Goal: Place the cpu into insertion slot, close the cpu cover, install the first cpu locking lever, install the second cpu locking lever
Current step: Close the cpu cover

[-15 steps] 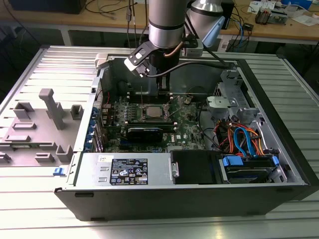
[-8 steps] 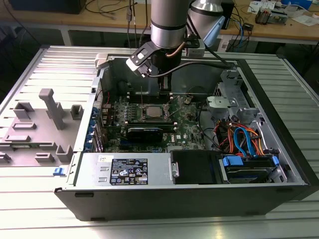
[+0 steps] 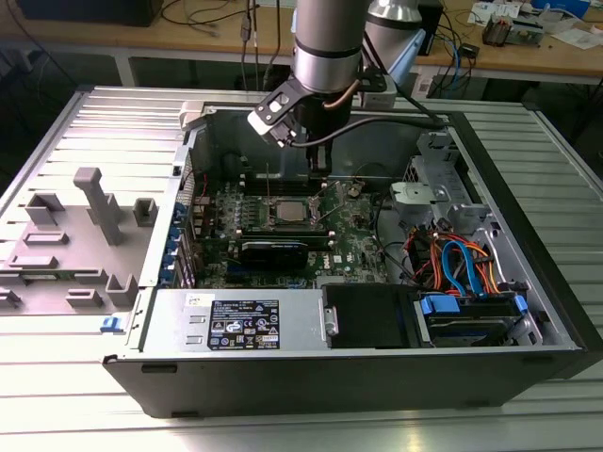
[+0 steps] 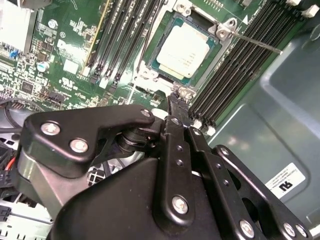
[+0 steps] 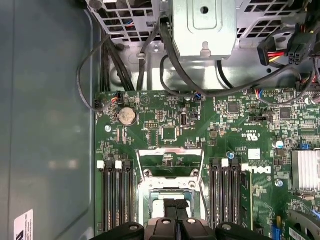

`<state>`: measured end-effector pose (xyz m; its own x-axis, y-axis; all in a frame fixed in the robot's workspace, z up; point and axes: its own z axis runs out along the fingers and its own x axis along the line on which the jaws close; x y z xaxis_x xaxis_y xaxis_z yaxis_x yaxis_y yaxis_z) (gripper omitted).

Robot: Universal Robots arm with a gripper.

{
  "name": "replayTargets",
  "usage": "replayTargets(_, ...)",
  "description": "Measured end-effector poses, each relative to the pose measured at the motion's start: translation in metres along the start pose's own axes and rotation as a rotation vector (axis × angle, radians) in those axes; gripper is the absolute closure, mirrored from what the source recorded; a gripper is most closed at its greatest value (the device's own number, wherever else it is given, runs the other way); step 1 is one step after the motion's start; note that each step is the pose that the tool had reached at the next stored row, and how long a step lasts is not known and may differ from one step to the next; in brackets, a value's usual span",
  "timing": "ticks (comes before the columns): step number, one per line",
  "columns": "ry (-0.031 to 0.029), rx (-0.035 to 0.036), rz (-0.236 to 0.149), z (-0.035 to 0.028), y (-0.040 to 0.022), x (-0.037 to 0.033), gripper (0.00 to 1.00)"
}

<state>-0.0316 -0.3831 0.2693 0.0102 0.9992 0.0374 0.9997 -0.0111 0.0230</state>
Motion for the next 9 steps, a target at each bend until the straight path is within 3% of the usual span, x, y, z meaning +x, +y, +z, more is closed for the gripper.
replayTargets(9,-0.0001,0.0,0.0,0.0012,0.0082,0.0001,0.89)
